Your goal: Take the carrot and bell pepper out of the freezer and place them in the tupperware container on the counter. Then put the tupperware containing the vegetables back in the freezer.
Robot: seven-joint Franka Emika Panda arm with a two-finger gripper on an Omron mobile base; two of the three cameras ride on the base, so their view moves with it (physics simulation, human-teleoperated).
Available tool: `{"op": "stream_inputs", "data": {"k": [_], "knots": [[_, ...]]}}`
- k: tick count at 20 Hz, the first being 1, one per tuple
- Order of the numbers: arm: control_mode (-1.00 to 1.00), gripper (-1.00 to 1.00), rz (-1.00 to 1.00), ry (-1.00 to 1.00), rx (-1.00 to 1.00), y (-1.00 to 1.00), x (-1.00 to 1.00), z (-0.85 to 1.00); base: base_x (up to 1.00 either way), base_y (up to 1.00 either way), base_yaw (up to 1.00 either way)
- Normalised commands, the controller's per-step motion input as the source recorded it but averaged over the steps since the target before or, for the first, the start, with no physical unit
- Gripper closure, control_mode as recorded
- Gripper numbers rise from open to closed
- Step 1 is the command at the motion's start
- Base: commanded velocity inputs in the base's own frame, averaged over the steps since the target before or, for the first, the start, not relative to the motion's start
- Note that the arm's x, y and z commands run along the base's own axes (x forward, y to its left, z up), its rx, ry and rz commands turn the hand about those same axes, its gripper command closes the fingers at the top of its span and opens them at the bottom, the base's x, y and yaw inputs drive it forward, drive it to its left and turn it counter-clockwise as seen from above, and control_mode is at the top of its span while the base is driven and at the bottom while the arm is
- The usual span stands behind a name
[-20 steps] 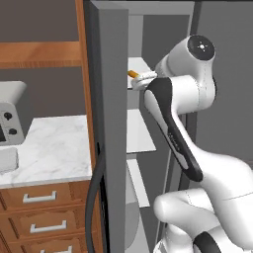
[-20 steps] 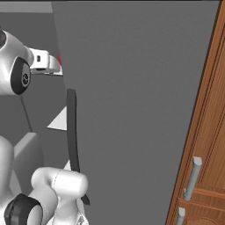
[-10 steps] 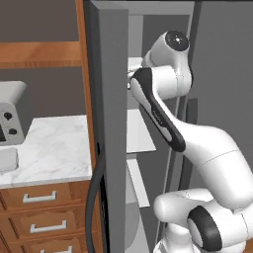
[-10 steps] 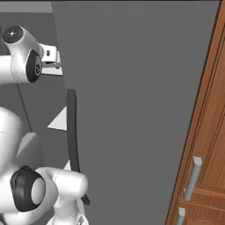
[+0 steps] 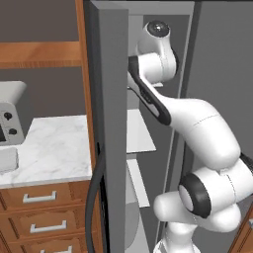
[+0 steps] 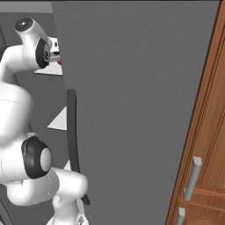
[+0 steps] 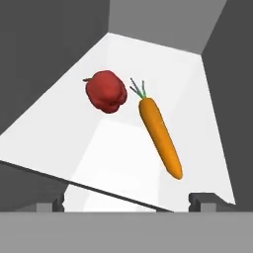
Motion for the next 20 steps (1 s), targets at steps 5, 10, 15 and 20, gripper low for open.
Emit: {"op": "stream_inputs", "data": {"k": [5,10,15,20], "knots": [[-1.0,-1.0,-0.01,0.0,-0.17,0.0,0.45,-0.25,0.0,0.0,0.0],[-1.0,-1.0,0.0,0.01,-0.05,0.0,0.32,-0.09,0.0,0.0,0.0],[-1.0,-1.0,0.0,0.09,0.0,-0.08,0.11,0.0,0.0,0.0,0.0],[-1.0,-1.0,0.0,0.1,0.0,-0.1,0.11,-0.02,0.0,0.0,0.0]]}}
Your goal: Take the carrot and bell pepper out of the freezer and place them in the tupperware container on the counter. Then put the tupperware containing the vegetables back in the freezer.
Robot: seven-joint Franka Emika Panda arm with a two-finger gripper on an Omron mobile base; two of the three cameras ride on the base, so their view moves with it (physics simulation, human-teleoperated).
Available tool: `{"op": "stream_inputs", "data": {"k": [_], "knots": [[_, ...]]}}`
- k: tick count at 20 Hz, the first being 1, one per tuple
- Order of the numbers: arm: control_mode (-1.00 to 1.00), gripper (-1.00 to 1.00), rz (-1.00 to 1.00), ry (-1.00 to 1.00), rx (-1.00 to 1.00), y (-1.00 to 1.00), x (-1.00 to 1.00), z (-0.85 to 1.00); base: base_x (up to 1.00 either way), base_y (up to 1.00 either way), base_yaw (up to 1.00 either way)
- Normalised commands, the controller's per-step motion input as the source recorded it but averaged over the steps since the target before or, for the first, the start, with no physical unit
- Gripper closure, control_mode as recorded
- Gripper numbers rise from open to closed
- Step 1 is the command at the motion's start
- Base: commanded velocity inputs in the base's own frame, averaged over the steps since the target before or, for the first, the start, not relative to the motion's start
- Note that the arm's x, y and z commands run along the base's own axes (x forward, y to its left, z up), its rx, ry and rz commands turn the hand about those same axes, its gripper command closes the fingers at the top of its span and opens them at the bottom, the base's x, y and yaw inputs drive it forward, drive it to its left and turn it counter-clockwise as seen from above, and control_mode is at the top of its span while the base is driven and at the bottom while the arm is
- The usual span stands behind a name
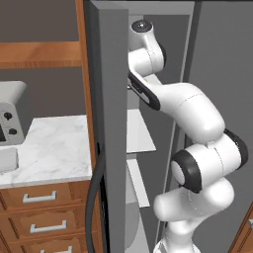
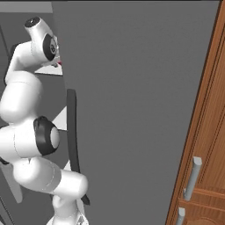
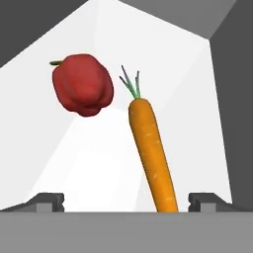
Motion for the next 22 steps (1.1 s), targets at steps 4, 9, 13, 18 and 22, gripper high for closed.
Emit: {"op": "stream_inputs", "data": {"k": [4,9,13,18,22], "knots": [[-1.0,-1.0,0.0,0.04,0.0,-0.13,0.27,-0.08,0.0,0.0,0.0],[-1.0,-1.0,0.0,0.02,0.0,-0.11,0.35,-0.08,0.0,0.0,0.0],[-1.0,-1.0,0.0,0.01,0.0,-0.09,0.33,-0.12,0.0,0.0,0.0],[-1.0,-1.0,0.0,0.03,0.0,-0.04,0.26,-0.12,0.0,0.0,0.0],[-1.0,-1.0,0.0,0.1,0.0,-0.03,0.25,-0.01,0.0,0.0,0.0]]}}
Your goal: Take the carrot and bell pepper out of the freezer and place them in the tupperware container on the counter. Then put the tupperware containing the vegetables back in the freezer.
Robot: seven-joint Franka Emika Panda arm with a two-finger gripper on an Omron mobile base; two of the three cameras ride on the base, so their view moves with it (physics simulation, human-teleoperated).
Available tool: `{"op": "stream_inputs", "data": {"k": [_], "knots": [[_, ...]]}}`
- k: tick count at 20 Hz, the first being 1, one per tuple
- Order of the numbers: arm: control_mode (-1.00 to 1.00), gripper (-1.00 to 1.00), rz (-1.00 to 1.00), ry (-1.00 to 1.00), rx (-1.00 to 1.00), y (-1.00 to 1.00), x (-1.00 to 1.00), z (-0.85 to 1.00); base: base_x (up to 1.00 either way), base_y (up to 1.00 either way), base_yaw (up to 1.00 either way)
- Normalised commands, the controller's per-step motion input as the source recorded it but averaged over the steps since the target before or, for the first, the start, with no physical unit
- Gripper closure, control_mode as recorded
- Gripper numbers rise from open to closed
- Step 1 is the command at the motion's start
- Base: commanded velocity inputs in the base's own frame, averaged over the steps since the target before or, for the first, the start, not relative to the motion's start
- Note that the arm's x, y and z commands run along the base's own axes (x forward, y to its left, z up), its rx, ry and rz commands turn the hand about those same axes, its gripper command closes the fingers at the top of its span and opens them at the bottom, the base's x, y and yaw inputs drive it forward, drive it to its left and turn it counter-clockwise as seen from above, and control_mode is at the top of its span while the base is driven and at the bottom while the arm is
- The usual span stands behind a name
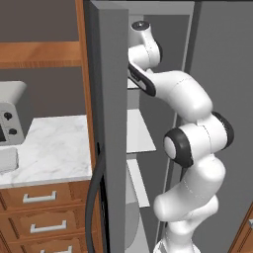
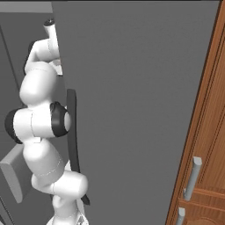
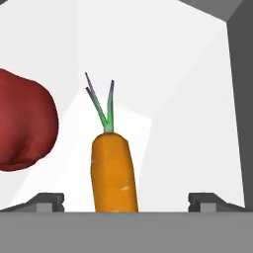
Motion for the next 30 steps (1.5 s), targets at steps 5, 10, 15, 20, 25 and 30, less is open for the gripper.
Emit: {"op": "stream_inputs", "data": {"k": [5,10,15,20,25,30], "knots": [[-1.0,-1.0,0.0,0.13,0.0,-0.02,0.08,-0.03,0.0,0.0,0.0],[-1.0,-1.0,0.0,0.12,0.0,0.0,0.01,-0.05,0.0,0.0,0.0],[-1.0,1.0,0.0,0.06,0.0,0.0,0.0,-0.22,0.0,0.0,0.0],[-1.0,1.0,0.0,0.03,0.02,0.0,0.0,-0.41,0.0,0.0,0.0],[-1.0,1.0,0.0,0.05,0.05,-0.06,0.0,-0.4,0.0,0.0,0.0],[-1.0,1.0,0.0,0.03,0.02,-0.07,0.0,-0.37,0.0,0.0,0.0]]}}
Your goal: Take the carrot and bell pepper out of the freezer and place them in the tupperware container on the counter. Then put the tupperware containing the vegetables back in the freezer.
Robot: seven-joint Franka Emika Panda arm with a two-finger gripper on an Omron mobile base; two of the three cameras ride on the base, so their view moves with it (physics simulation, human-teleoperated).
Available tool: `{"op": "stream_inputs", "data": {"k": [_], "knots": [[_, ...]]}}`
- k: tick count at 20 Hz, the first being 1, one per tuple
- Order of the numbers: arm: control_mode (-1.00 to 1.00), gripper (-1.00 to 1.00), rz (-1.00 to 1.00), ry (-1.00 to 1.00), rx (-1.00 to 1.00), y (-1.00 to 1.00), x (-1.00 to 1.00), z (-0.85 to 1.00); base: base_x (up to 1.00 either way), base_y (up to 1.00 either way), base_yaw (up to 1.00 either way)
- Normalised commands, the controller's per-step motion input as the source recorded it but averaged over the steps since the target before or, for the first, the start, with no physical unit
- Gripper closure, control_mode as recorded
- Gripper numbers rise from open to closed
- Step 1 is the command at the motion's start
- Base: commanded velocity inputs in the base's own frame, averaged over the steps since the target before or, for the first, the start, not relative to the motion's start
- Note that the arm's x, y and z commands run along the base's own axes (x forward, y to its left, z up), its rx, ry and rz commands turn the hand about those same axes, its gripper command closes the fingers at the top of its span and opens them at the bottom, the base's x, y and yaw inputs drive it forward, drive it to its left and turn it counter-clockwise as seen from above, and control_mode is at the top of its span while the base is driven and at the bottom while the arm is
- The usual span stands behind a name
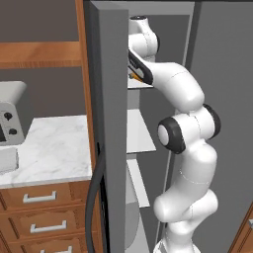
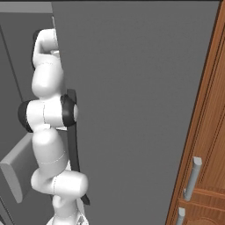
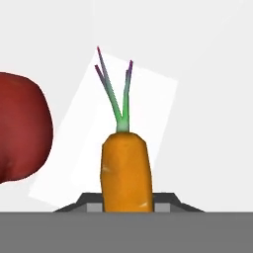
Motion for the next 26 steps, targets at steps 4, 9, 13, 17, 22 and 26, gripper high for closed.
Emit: {"op": "stream_inputs", "data": {"k": [4,9,13,17,22,26], "knots": [[-1.0,1.0,0.0,-0.08,-0.08,0.0,0.0,-0.38,0.0,0.0,0.0],[-1.0,1.0,0.0,-0.11,-0.02,0.0,-0.24,-0.09,0.0,0.0,0.0],[-1.0,1.0,0.01,-0.03,0.0,0.0,-0.74,0.03,0.0,0.0,0.0],[-1.0,1.0,0.06,0.0,0.0,0.0,-0.89,0.17,0.0,0.0,0.0],[-1.0,1.0,0.06,-0.03,0.0,0.0,-0.99,0.09,0.0,0.0,0.0],[-1.0,1.0,0.07,-0.07,0.0,0.0,-1.0,0.29,0.0,0.0,0.0]]}}
